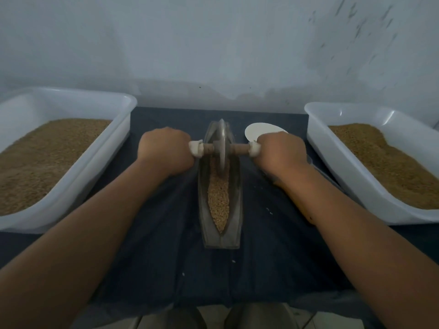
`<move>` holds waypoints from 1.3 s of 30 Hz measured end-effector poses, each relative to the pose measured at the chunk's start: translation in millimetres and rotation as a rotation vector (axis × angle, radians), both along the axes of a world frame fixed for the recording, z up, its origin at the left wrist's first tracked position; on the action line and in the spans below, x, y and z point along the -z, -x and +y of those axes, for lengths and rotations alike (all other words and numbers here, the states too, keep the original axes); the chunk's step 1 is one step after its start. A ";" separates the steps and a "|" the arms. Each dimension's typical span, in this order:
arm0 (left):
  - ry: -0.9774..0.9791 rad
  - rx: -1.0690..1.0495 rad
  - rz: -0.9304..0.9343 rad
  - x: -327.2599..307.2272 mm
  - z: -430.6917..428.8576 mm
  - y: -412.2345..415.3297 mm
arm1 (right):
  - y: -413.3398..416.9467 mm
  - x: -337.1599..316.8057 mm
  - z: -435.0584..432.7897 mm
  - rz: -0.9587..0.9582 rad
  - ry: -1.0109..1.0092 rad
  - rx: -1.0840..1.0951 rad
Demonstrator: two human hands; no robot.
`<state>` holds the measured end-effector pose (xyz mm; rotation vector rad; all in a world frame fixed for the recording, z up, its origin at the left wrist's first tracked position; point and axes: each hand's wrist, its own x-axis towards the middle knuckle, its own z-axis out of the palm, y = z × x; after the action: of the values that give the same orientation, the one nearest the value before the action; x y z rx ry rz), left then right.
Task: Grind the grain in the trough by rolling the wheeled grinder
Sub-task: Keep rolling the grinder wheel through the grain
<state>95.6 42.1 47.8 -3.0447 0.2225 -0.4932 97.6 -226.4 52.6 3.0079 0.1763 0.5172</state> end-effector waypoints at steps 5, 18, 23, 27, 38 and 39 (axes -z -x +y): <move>-0.151 0.111 -0.100 12.6 16.1 62.3 | 66.5 15.2 -24.7 0.073 -0.039 -0.116; -0.063 0.013 -0.059 -0.8 -3.7 -7.9 | -2.2 12.6 -4.0 0.013 -0.058 0.031; -0.185 0.108 -0.102 7.6 13.4 54.9 | 56.4 20.9 -24.9 0.078 -0.063 -0.114; -0.179 0.151 -0.175 15.9 23.4 77.8 | 77.4 20.4 -29.2 0.084 -0.065 -0.154; -0.027 0.021 -0.018 7.9 4.8 8.5 | 7.9 13.1 -6.4 -0.055 -0.002 -0.011; -0.043 0.039 -0.006 8.7 7.6 20.4 | 18.9 13.5 -9.3 -0.024 0.008 -0.038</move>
<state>75.2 49.7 39.2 -3.0014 0.2882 -0.4937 78.7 -235.7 39.1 2.9948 0.2329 0.5546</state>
